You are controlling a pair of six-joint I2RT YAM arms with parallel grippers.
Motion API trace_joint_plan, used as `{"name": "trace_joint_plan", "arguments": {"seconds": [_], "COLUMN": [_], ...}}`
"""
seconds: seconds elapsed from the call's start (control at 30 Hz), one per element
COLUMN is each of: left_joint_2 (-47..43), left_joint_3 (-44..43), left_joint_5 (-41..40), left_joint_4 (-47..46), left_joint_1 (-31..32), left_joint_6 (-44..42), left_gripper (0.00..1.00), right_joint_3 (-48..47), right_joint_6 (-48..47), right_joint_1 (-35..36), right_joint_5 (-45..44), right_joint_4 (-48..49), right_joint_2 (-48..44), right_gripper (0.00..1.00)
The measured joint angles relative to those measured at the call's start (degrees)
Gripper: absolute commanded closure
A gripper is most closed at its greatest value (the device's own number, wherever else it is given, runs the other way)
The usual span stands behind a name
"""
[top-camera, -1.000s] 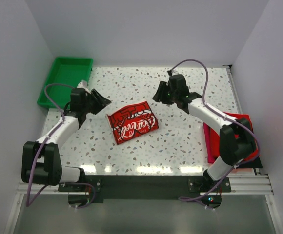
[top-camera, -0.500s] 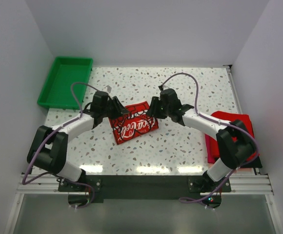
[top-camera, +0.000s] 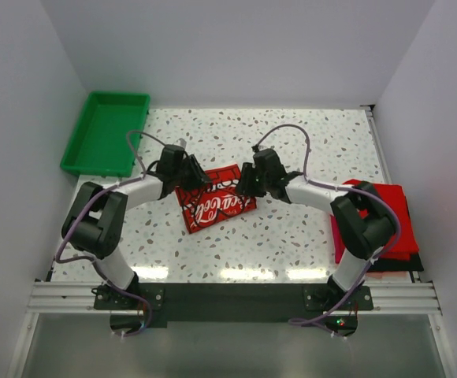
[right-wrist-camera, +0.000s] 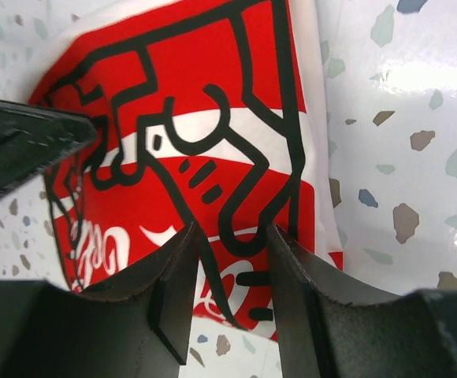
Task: Fold and stack the t-shirts
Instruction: Fold the tshirt
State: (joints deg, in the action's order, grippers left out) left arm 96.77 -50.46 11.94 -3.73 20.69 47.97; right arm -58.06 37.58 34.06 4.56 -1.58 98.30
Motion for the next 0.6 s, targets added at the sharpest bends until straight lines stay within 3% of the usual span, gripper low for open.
{"name": "trace_joint_plan", "arguments": {"seconds": [0.2, 0.43, 0.6], "left_joint_2": [3.7, 6.1, 6.6], "left_joint_3": [-4.1, -4.1, -4.5], "left_joint_5": [-2.4, -3.7, -3.2], "left_joint_4": [0.6, 1.8, 1.7], "left_joint_1": [-3.1, -9.8, -10.4], "left_joint_6": [-0.1, -0.2, -0.6], "left_gripper": [0.59, 0.59, 0.57], "right_joint_3": [-2.2, -4.1, -4.1], "right_joint_6": [0.0, -0.1, -0.2], "right_joint_1": [0.0, -0.2, -0.4], "right_joint_5": [0.2, 0.5, 0.5], "right_joint_4": [0.9, 1.2, 0.4], "right_joint_2": [7.2, 8.0, 6.9], "right_gripper": [0.57, 0.56, 0.55]}}
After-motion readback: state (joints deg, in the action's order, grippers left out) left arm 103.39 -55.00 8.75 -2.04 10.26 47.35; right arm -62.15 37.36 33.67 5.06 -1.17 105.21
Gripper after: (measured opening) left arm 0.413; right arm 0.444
